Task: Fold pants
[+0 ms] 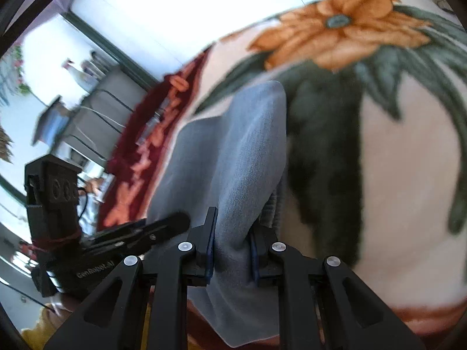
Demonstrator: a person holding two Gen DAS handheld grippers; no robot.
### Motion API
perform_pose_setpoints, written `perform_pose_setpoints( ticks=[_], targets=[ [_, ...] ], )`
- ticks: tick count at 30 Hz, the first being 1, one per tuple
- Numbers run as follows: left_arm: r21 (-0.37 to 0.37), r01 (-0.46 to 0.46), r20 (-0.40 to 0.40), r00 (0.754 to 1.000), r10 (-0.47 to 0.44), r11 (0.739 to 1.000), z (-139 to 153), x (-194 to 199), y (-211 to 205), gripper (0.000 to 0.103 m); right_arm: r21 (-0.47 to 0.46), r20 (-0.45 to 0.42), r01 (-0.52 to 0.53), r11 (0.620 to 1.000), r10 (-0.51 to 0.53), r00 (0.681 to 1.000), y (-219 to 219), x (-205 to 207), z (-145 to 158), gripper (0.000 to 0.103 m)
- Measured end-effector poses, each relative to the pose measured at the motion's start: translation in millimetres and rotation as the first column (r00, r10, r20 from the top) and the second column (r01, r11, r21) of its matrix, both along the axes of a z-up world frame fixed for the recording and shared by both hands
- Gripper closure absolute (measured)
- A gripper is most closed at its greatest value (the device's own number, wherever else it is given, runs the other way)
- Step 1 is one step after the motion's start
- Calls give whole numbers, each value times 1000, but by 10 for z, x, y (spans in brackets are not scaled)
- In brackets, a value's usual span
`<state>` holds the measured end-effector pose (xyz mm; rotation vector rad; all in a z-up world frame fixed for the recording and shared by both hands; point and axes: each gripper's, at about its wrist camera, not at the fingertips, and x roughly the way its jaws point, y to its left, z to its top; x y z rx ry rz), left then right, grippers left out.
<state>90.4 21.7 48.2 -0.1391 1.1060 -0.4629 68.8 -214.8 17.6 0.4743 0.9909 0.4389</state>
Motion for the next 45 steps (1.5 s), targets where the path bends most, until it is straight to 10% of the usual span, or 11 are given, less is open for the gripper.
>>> perform_pose_setpoints(
  ticks=[6,17,21,32,45],
  targets=[
    [11,-9,6,1000,9,1000,-72,-20,43,53,-41,2,11,999,-11,1000,-100,18,11,77],
    [57,-65,162,985,55,996,478,-257,11,53,-134,152,61,989,-40,988,-116,-264,572,77],
    [81,-35,136,990,24,996,388,-235,-110,78,-131,132,-26,991,43,990,69,-273,537,77],
    [130,-29,43,999,23,991,-26,-304,-191,79,-268,-9,-100,958,101,995,151,-237,40,80],
    [52,-91,74,993,87,994,232,-121,-67,79,-262,40,-53,964,66,997,101,65,455,80]
  ],
)
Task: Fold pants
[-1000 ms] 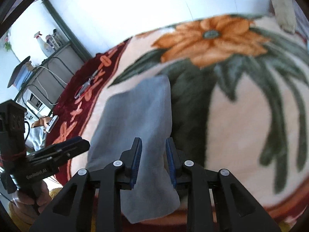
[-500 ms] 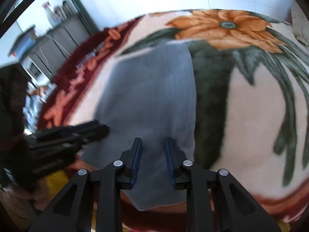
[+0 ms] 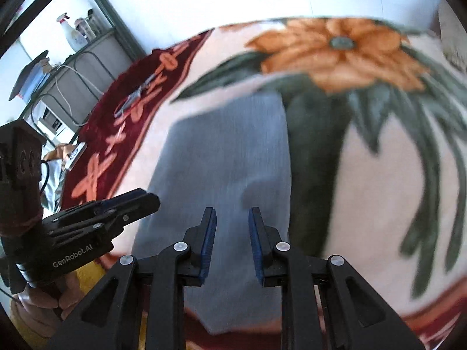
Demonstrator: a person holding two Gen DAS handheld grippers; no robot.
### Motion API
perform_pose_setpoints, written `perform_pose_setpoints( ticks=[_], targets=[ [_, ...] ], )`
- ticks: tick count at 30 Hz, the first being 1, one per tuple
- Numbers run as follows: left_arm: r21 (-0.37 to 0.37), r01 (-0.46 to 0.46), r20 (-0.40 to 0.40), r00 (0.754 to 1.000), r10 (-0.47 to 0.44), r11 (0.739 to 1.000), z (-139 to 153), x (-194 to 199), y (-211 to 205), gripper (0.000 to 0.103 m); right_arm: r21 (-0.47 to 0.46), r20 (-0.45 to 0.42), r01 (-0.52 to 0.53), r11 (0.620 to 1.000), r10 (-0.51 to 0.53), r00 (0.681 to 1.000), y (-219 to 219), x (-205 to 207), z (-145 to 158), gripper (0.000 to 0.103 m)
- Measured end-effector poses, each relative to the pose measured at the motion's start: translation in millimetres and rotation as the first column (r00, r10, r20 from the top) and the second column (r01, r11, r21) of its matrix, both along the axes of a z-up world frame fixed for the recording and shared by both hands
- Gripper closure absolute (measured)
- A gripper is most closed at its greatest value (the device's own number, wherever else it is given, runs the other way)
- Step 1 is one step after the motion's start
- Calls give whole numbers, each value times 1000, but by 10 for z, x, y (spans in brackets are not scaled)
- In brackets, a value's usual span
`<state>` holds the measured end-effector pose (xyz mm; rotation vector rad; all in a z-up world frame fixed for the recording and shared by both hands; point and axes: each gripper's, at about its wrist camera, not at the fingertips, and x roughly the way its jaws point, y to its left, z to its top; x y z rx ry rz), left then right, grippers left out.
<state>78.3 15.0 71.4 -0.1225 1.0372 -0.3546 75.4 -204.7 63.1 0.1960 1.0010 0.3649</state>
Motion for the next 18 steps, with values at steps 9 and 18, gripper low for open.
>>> perform_pose_setpoints(
  ticks=[9,18],
  targets=[
    [50,-20,2,1000,20,999,-91,563,-111,78,-47,2,37,998,-37,999,-29,520,-195,80],
    [91,-3,5,1000,2,996,-106,452,-124,71,-26,11,38,999,-38,999,-109,278,-73,80]
  ],
)
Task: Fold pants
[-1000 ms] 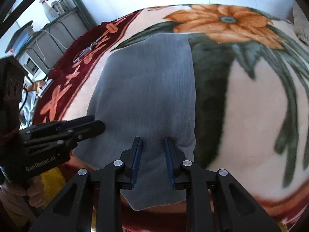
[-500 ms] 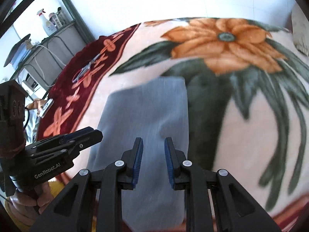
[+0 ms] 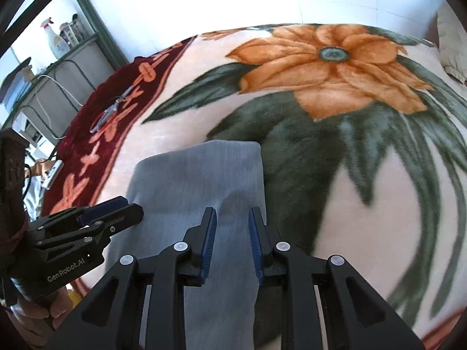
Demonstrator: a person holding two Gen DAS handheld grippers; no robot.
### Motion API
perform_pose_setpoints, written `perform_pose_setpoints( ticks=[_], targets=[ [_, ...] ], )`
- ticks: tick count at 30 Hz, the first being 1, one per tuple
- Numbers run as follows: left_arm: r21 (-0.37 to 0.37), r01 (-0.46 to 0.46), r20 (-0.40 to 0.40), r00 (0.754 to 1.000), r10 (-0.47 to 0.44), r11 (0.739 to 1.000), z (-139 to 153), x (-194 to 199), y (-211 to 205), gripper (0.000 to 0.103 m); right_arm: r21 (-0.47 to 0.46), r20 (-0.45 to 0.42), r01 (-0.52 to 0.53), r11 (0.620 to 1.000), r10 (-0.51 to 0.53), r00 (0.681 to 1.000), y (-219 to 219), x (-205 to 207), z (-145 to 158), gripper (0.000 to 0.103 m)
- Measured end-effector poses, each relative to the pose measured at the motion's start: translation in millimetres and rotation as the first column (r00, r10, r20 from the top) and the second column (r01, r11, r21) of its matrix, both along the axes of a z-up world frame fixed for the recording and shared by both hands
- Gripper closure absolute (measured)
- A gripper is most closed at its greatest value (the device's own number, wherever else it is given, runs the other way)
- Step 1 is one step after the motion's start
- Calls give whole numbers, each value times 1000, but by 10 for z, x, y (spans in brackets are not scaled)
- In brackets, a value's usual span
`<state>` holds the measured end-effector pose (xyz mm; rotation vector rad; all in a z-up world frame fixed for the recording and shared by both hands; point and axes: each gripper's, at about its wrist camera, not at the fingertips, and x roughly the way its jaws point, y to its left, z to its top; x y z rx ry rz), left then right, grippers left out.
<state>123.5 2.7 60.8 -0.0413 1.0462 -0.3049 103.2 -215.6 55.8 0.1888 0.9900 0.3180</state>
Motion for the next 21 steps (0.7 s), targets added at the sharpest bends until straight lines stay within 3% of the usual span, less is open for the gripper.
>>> perform_pose_setpoints(
  ticks=[2,7,13,21],
  targets=[
    [-6,-8,-4,1000,8,1000,54,-119,36,68,0,3,-7,1000,7,1000,0,-167,67,80],
    [-20,-33,-15,999,33,999,150,-483,104,44,-4,7,-7,1000,7,1000,40,-557,157,66],
    [-4,-75,-30,997,75,997,169,-890,120,26,-28,7,-12,1000,12,1000,122,-956,157,62],
    [67,-115,-78,990,120,991,29,-1195,86,20,-68,18,-18,998,20,1000,230,-1243,111,61]
  ],
)
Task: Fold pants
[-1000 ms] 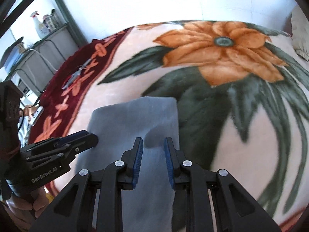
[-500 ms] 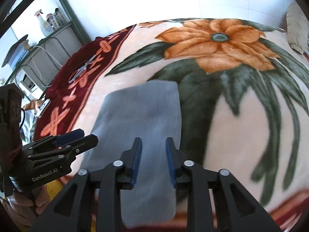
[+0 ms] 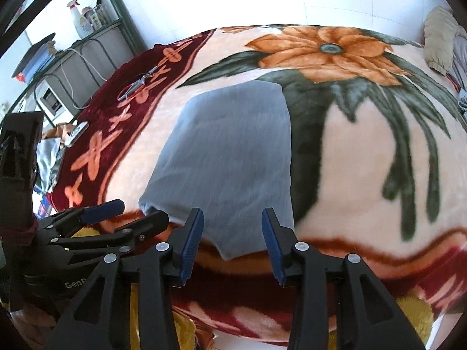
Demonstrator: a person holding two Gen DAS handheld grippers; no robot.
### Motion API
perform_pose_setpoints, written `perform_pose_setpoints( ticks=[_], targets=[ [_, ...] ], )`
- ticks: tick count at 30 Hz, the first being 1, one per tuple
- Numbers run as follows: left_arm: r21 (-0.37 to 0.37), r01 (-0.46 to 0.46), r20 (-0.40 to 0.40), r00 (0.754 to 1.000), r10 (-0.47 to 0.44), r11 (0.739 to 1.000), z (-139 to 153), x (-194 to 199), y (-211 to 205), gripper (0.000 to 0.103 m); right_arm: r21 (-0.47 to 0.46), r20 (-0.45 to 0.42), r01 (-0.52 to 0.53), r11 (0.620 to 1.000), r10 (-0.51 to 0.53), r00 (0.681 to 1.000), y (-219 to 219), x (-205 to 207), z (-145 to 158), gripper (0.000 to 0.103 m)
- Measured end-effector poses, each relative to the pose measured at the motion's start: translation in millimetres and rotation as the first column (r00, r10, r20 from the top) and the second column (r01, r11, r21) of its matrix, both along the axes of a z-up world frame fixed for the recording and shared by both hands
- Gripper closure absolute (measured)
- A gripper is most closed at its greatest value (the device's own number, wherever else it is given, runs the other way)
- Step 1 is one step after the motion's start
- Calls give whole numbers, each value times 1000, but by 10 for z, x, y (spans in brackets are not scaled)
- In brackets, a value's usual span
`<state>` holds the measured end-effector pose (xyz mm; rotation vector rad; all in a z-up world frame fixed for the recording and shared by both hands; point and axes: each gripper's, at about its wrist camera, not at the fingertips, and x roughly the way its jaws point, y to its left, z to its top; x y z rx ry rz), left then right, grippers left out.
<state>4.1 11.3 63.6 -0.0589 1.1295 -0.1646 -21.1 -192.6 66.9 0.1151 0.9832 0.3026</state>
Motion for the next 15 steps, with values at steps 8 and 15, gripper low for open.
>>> perform_pose_setpoints(
  ticks=[8,15],
  targets=[
    [11,-42,-11,999,43,999,-83,-125,28,18,-15,12,27,1000,-27,1000,-1,-143,-94,60],
    [52,-27,18,999,26,998,-63,-176,-19,18,-24,26,37,999,-36,999,-22,-226,-106,60]
  ],
)
